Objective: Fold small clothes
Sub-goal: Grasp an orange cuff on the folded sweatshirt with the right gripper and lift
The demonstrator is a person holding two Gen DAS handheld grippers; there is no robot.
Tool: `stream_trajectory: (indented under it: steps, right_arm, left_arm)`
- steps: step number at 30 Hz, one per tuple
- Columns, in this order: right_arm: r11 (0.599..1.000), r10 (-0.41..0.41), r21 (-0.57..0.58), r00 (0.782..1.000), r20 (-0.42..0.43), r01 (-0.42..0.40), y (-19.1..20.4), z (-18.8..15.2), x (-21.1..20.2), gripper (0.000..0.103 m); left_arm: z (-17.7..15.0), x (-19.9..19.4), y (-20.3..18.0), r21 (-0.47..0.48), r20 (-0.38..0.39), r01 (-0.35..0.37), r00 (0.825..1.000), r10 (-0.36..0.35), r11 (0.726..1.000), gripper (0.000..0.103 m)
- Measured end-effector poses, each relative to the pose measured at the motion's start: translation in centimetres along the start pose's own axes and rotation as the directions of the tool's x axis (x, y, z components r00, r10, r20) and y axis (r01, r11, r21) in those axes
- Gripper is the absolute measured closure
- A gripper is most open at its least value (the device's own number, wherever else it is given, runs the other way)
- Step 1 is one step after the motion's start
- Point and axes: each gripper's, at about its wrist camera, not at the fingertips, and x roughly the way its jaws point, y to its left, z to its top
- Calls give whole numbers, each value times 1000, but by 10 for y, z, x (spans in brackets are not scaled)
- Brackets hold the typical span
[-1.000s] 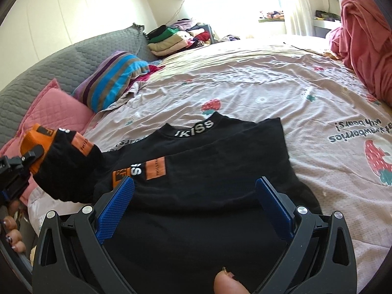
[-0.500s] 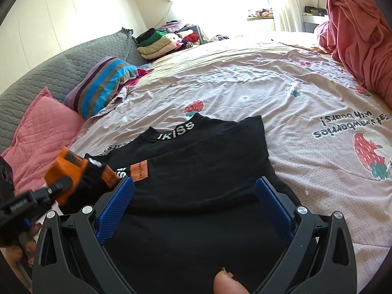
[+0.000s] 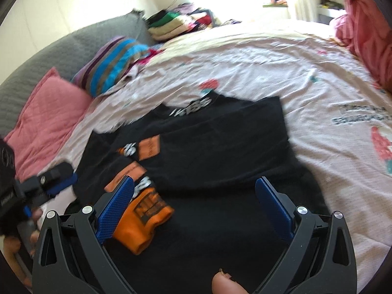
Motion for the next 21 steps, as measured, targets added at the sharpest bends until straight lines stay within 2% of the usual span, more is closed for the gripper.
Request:
stream_trajectory:
  steps: [3, 5, 7, 9, 10, 11, 13, 14, 15, 16, 17, 21]
  right_arm:
    - [998, 38, -38, 997, -70, -41, 17, -10, 12, 5]
    - [996, 55, -60, 993, -106, -61, 27, -17, 21, 5]
    - [994, 59, -87, 988, -143, -72, 38, -24, 33, 5]
    - [992, 61, -98, 982, -176, -79, 46, -31, 43, 8]
    - [992, 64, -97, 981, -185, -83, 49, -33, 47, 24]
    - [992, 65, -92, 979, -192, -84, 50, -34, 51, 36]
    - [995, 67, -66, 981, -182, -80, 49, -33, 54, 47]
    - [995, 70, -56, 983, -172, -81, 48, -31, 54, 62]
    - [995, 79, -45, 985, -155, -87, 47, -27, 53, 71]
    - [995, 84, -48, 986, -145, -92, 46, -24, 52, 88]
    - [992, 101, -63, 986, -132, -110, 48, -19, 50, 94]
    - [979, 130, -151, 989, -65, -138, 61, 4, 34, 95]
  left_arm:
    - [2, -6, 4, 13, 16, -72, 997, 72, 997, 18]
    - [4, -10, 8, 19, 39, -151, 988, 151, 988, 9]
    - [7, -14, 13, 16, 48, -199, 979, 198, 980, 9]
    - [9, -19, 19, 3, 52, -210, 976, 210, 978, 9]
    - [9, -22, 22, -5, 56, -214, 975, 214, 977, 9]
    - [10, -25, 25, -15, 61, -219, 974, 219, 976, 9]
    - [11, -32, 32, -32, 74, -229, 970, 231, 973, 9]
    - [11, -35, 34, -37, 80, -235, 968, 237, 971, 9]
    - [12, -40, 36, -43, 91, -246, 964, 249, 968, 9]
    - [13, -44, 39, -51, 103, -260, 959, 264, 964, 9]
    - [14, -48, 40, -57, 112, -267, 956, 272, 962, 9]
    - [17, -60, 48, -83, 142, -277, 947, 287, 957, 9]
